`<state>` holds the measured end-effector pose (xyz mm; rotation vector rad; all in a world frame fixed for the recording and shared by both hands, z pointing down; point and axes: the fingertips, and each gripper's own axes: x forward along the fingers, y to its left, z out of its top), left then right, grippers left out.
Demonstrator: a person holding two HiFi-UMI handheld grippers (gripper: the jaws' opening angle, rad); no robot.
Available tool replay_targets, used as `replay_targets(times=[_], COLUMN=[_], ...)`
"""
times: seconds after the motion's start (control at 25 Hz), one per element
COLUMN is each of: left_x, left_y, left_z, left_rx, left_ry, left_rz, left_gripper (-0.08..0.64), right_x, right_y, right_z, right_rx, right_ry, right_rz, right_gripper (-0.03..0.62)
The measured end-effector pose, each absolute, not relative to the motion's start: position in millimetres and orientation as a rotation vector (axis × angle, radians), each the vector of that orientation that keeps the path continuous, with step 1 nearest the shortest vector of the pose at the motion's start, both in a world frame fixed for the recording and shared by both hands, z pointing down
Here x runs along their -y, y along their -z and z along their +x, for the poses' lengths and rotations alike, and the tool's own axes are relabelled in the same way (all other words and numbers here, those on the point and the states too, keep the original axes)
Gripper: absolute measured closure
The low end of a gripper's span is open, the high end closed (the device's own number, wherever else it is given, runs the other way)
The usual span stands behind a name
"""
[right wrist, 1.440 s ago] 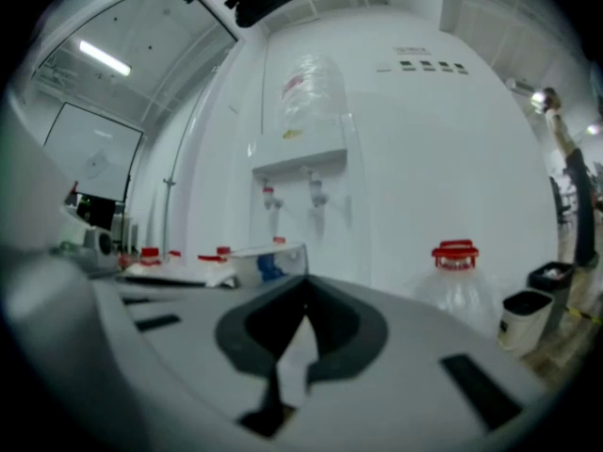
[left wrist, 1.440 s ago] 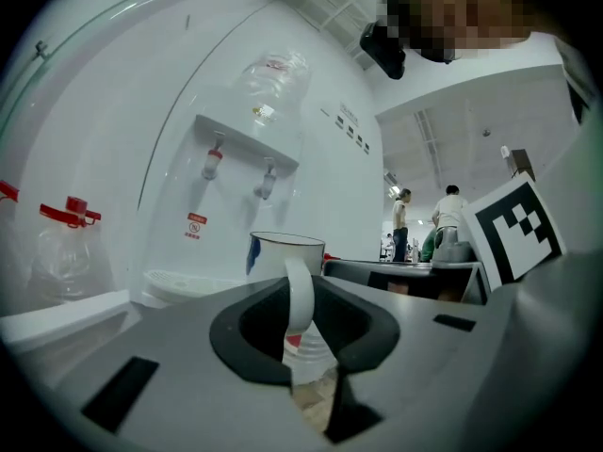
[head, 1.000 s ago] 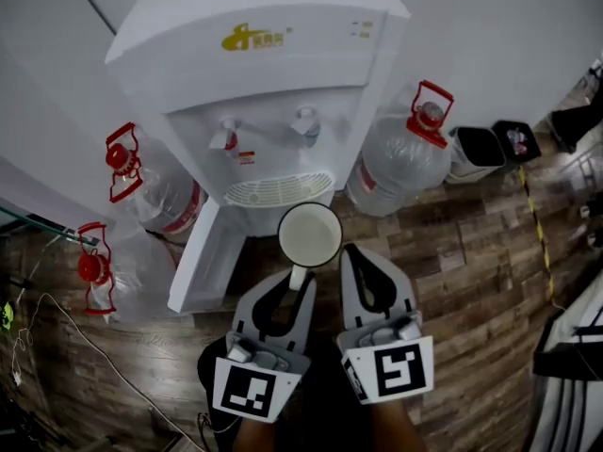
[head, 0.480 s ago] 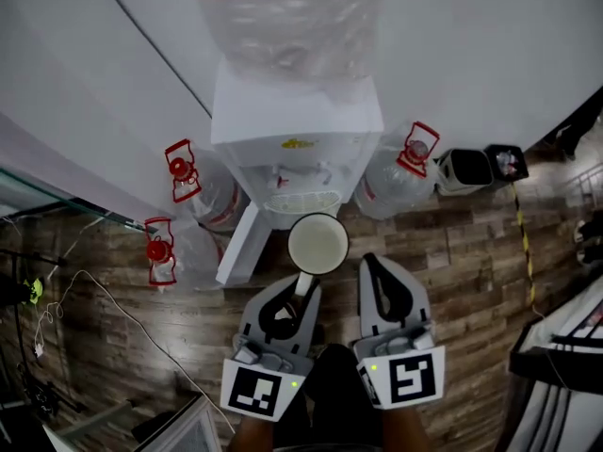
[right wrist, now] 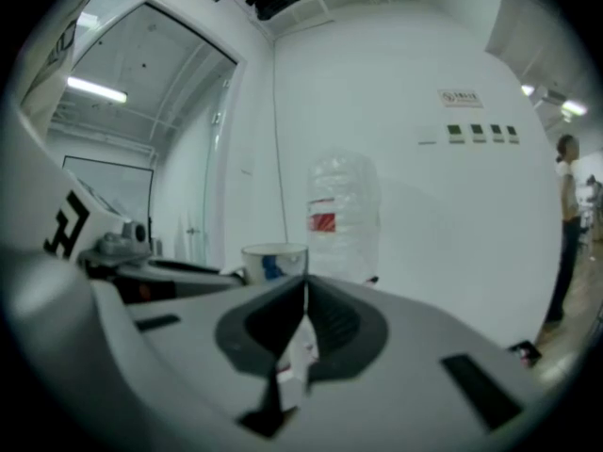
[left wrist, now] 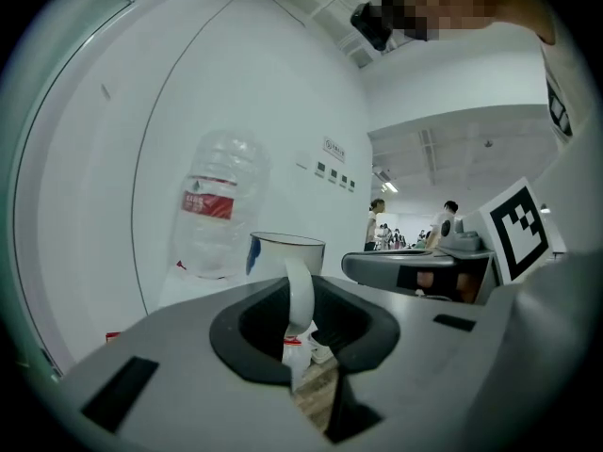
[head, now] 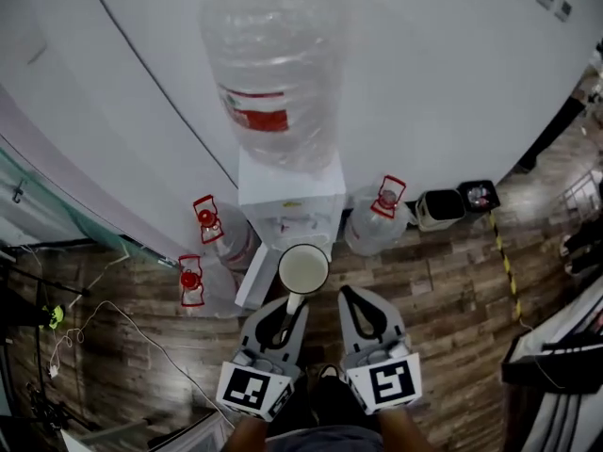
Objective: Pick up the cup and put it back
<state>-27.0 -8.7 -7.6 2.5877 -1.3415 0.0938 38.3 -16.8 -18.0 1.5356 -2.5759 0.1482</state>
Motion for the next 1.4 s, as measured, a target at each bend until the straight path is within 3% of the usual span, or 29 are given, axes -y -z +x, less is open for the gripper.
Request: replay_targets(times=[0.4, 1.4], left_x=[-56, -93], left_y=[77, 77], left_z=[-18, -23], left_rx=[1.324, 1.377], left_ry=[0.049, 0.071], left_rz=[2.611, 2.585], left_gripper=[0.494, 0.494], right_x=[-61, -96], right_y=[73, 76], right_z=[43, 38], right_rx=[2.577, 2.665], right_ry=[-0.121, -0.163], right_rz=[1.509, 1.483], right_gripper=[0.569, 0.569])
